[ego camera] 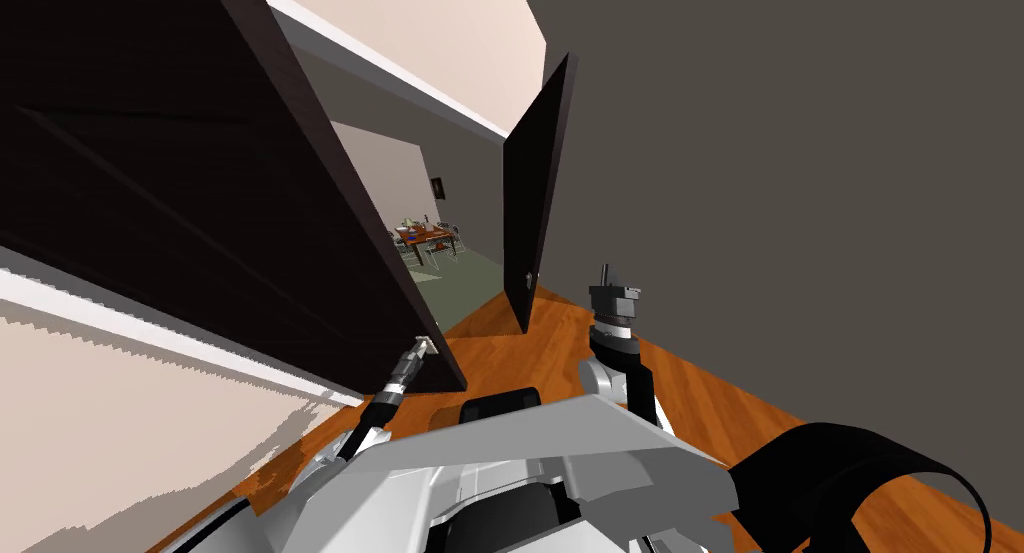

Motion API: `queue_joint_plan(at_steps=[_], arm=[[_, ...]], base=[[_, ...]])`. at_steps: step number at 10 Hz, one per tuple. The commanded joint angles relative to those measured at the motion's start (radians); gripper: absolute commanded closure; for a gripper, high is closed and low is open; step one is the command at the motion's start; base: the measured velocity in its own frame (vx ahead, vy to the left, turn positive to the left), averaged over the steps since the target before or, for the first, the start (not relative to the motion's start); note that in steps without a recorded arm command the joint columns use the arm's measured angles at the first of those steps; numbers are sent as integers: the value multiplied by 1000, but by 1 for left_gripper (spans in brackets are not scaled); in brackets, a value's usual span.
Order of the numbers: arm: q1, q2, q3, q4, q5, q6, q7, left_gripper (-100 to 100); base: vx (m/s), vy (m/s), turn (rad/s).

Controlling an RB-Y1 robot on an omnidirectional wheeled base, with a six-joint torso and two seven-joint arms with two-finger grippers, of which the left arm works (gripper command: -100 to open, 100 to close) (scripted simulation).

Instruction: Pull the door open

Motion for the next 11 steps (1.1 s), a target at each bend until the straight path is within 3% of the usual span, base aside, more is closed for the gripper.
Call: queue_joint_plan(at_steps=[1,3,4,5,11], arm=[[30,33,-33,-24,5,-33,19,100],[46,56,-62,-27,8,-65,38,100],[42,48,-53,-36,7,-46,28,100],[54,56,-72,-30,13,-68,35,100],[81,89,-125,-5,38,-148,58,100]], base=[[-213,79,-139],[-207,107,-108],[-91,42,-20],[-129,48,-164],[-188,91,-170]])
